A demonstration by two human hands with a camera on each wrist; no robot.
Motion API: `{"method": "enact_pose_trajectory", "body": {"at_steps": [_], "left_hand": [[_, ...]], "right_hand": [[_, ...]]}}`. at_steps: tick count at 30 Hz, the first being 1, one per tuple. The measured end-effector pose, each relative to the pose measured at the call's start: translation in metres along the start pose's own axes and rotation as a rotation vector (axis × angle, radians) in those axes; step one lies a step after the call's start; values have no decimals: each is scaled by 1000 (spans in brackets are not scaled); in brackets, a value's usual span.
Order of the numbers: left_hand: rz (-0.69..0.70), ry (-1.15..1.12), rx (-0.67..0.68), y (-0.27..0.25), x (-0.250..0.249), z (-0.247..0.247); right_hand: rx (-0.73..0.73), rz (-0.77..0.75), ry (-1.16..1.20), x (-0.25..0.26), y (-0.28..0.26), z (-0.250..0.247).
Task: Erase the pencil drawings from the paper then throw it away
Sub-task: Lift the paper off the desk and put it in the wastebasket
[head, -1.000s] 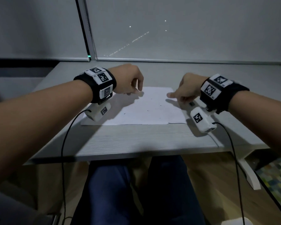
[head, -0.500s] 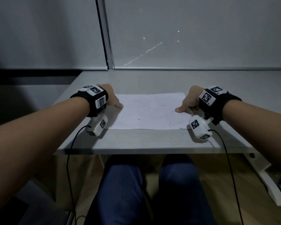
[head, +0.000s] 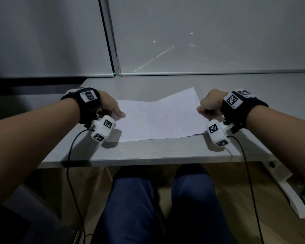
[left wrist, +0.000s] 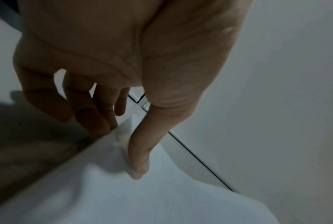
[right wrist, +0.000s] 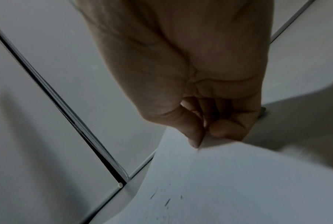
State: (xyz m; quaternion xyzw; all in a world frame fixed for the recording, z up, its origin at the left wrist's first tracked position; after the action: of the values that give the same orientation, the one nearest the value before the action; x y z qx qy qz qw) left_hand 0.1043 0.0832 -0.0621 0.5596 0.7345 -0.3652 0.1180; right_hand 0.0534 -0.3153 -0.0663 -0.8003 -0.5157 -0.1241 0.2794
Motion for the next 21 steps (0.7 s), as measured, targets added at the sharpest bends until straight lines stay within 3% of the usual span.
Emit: {"method": "enact_pose_trajectory", "body": {"at_steps": [4, 8, 14, 18, 21], "left_hand": [[-115, -23, 189, -1, 29, 0], [-153, -143, 244, 53, 58, -9], [-64, -235, 224, 13, 39, -21], [1, -255, 201, 15, 18, -31], [37, -254, 280, 39, -6, -20]], "right_hand": [[-46, -11, -98, 0, 4, -5], [-96, -51, -188, 6, 2, -7], [-86, -156, -30, 18, 2, -12], [-148, -204, 53, 17, -10, -36], [-196, -188, 143, -3, -28, -66]]}}
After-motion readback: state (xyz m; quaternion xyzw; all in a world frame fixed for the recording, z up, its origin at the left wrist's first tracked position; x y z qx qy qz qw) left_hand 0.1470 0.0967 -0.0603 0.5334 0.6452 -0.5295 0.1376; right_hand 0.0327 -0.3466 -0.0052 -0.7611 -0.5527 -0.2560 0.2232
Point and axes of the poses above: each hand's wrist, its own y-axis towards the middle knuckle, its own z-axis out of the palm, x = y × z, the point moved 10 cm from there along y, towards the middle knuckle, and after that the axes turned 15 degrees about -y, right-handed, at the moved point
